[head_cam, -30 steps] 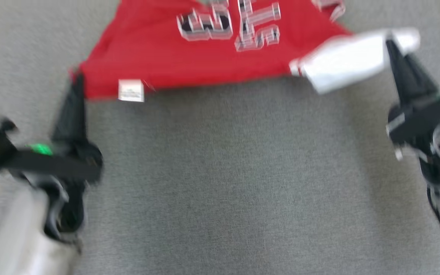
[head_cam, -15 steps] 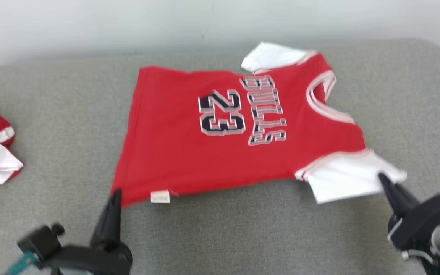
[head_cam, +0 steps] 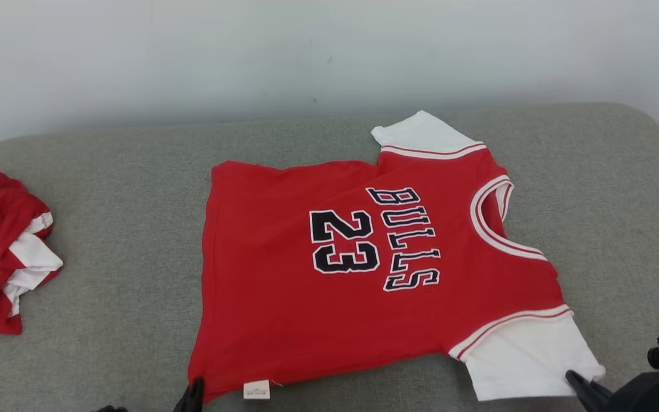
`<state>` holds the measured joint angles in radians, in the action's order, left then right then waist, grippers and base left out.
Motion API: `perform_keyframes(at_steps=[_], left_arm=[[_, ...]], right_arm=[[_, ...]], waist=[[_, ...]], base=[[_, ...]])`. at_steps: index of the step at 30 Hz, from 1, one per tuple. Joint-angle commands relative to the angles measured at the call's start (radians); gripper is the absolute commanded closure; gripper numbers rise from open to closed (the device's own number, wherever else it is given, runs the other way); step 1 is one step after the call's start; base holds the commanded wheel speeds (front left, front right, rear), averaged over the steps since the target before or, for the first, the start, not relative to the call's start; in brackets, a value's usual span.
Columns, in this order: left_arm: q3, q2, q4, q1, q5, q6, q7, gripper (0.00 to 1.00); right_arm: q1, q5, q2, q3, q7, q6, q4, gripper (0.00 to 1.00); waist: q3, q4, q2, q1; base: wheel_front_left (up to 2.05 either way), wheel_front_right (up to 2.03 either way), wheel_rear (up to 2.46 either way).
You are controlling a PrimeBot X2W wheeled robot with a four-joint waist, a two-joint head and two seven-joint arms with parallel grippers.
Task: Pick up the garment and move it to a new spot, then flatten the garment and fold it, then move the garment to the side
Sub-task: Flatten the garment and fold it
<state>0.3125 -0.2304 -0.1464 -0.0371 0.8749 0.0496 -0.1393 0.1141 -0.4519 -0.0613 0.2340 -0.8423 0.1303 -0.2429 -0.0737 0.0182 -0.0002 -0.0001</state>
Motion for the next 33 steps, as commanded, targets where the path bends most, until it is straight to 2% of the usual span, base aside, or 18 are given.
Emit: perform_keyframes(at_steps=[1,9,13,18,21,27,33], left_arm=[[0.002,-0.011,0.004,-0.019,-0.009,0.012,0.006,1.00],[0.032,-0.045,0.016,-0.051,-0.044,0.065,0.067,1.00],[0.033,-0.047,0.042,-0.054,-0.045,0.081,0.076,1.00],[0.035,-0.050,0.082,-0.016,-0.046,0.090,0.095,1.00],[0.041,-0.045,0.084,0.036,-0.050,0.084,0.111,1.00],[0.047,-0.007,0.004,0.186,-0.043,0.074,0.132,1.00],[0.066,0.021,-0.138,0.333,-0.087,0.074,0.111,1.00]], right_arm=[[0.022,0.007,0.005,0.004,-0.018,0.001,-0.007,1.00],[0.095,0.001,0.010,0.012,-0.147,0.001,-0.040,1.00],[0.091,-0.028,0.011,0.007,-0.160,0.001,-0.064,1.00],[0.018,-0.048,0.011,-0.012,-0.118,0.001,-0.093,1.00],[-0.054,-0.049,0.003,-0.012,-0.080,0.001,-0.071,1.00],[-0.242,-0.052,-0.029,-0.033,0.011,0.001,0.074,1.00],[-0.409,-0.015,-0.081,-0.094,0.166,0.001,0.249,1.00]], waist=[[0.008,-0.006,0.0002,0.0001],[0.021,-0.012,0.0002,0.0001],[0.023,-0.010,0.0002,0.0001],[0.009,-0.011,0.0002,0.0001],[-0.009,-0.018,0.0002,0.0001],[-0.049,-0.031,0.0002,0.0001],[-0.091,-0.044,0.0002,0.0001]], base=[[0.00,0.00,0.00],[0.00,0.00,0.00],[0.00,0.00,0.00],[0.00,0.00,0.00],[0.00,0.00,0.00],[0.00,0.00,0.00],[0.00,0.00,0.00]])
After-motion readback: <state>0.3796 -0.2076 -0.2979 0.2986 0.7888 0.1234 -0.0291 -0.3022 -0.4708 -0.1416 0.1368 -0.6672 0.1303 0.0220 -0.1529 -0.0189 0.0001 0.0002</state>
